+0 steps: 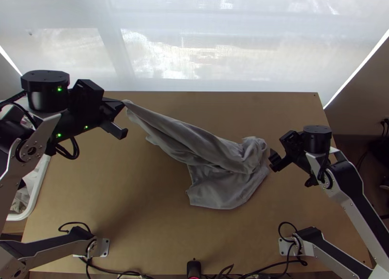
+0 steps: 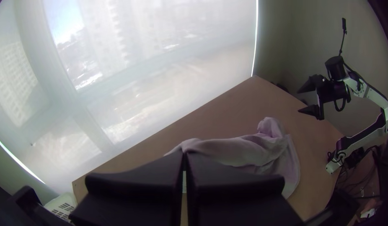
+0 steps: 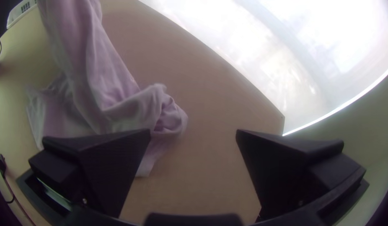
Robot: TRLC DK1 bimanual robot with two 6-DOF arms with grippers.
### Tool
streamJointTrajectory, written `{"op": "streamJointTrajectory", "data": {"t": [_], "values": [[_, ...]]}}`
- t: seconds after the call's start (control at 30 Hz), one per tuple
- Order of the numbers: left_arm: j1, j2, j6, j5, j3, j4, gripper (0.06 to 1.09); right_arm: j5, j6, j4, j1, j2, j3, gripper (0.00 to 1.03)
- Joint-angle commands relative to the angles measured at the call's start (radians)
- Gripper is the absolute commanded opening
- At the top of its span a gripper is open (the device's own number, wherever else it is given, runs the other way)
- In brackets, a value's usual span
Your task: Fold the t-shirt
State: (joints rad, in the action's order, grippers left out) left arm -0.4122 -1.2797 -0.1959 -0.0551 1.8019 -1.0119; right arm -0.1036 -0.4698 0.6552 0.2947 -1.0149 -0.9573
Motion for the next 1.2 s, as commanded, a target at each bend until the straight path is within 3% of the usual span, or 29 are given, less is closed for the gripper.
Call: {"op": "streamJointTrajectory", "data": {"t": [0.0, 0.27, 0.5, 0.87, 1.17], "values": [[-0.023, 0.01, 0.0, 0.0, -0.065, 0.003, 0.09, 0.021, 0.013, -0.006, 0.024, -0.001, 0.014, 0.98], [0.001, -0.036, -0.005, 0.001, -0.102, 0.067, 0.09, 0.097, 0.013, 0.11, 0.218, 0.002, 0.003, 0.98], [0.144, -0.076, 0.038, 0.001, -0.11, 0.197, 0.09, 0.113, -0.006, 0.135, 0.356, -0.036, 0.026, 0.98], [0.3, -0.086, 0.047, 0.008, -0.156, 0.269, 0.09, 0.117, -0.038, 0.023, 0.38, -0.123, 0.107, 0.98], [0.302, -0.095, 0.059, 0.008, -0.196, 0.277, 0.09, 0.117, -0.023, -0.083, 0.485, -0.292, 0.046, 0.98]]}}
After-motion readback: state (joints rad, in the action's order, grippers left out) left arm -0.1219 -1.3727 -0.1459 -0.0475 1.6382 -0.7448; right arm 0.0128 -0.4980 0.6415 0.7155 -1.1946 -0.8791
